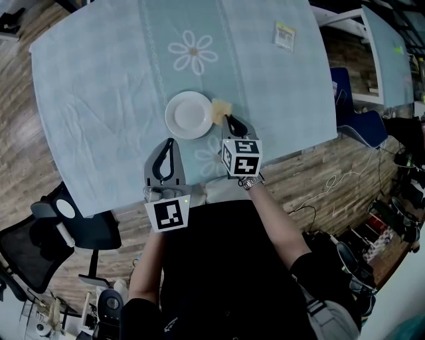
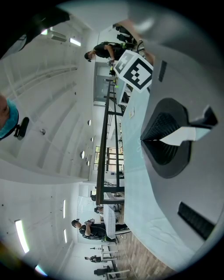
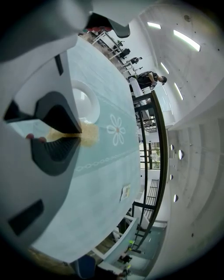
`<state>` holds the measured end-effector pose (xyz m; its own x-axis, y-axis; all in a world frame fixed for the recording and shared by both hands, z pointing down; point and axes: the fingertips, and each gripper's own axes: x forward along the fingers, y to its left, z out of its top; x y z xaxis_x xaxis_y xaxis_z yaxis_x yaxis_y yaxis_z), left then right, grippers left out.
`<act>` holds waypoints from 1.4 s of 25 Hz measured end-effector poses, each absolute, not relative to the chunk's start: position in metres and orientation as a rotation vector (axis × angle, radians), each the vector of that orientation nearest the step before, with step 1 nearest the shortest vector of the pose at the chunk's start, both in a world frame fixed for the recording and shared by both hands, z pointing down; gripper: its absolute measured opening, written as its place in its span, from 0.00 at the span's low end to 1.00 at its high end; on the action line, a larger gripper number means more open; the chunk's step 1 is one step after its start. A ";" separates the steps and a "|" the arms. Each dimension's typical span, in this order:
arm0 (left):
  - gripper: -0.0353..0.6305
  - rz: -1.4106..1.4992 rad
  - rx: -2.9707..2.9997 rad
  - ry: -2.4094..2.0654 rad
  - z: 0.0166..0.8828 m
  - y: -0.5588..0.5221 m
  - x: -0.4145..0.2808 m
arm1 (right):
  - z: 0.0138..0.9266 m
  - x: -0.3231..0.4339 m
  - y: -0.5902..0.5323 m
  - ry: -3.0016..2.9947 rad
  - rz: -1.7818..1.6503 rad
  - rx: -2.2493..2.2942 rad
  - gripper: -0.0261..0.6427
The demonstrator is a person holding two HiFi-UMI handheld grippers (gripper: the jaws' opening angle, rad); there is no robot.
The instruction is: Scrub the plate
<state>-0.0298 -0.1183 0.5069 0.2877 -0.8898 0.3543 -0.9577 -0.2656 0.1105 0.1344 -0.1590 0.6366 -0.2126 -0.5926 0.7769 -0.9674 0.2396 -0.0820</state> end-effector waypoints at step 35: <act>0.07 0.380 2.290 -1.639 0.519 -0.110 -0.032 | 0.662 0.070 -0.105 -1.903 1.102 1.170 0.09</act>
